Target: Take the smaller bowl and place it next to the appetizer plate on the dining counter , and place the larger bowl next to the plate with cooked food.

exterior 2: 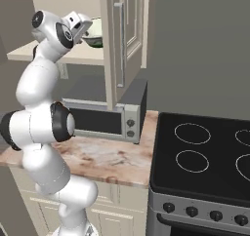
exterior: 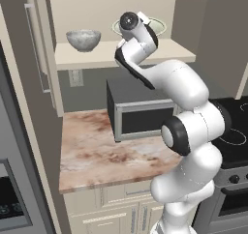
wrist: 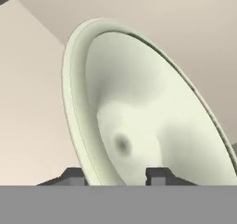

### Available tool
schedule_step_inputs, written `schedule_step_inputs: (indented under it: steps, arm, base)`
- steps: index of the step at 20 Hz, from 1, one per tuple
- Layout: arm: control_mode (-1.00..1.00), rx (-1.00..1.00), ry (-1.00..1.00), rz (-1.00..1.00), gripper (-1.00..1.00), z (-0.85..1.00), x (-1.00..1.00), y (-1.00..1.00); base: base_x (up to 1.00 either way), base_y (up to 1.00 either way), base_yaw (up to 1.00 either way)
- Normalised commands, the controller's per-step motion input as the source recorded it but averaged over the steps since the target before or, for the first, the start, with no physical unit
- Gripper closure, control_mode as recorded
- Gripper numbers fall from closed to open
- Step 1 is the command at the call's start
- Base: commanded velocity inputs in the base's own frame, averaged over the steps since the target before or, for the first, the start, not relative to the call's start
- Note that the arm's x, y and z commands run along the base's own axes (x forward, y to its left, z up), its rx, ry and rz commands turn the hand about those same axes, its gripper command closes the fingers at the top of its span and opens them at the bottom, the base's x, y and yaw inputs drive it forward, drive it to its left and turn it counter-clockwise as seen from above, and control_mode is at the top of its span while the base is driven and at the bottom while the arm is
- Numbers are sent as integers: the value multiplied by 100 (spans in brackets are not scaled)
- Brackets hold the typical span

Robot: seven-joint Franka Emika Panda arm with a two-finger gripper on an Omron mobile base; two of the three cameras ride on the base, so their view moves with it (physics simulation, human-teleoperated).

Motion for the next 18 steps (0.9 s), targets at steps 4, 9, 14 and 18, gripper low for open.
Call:
schedule_step_inputs:
  steps: [4, 9, 14, 18]
  arm:
    - [-100, -2, 0, 0, 100, 0, -12, 0]
    - [-100, 0, -1, 0, 100, 0, -42, 0]
    - [-100, 0, -6, 3, 100, 0, -93, 9]
    - [-100, 0, -4, 7, 100, -5, -100, 21]
  base:
    - [0, 0, 0]
    - [0, 0, 0]
    - [0, 0, 0]
    - [0, 0, 0]
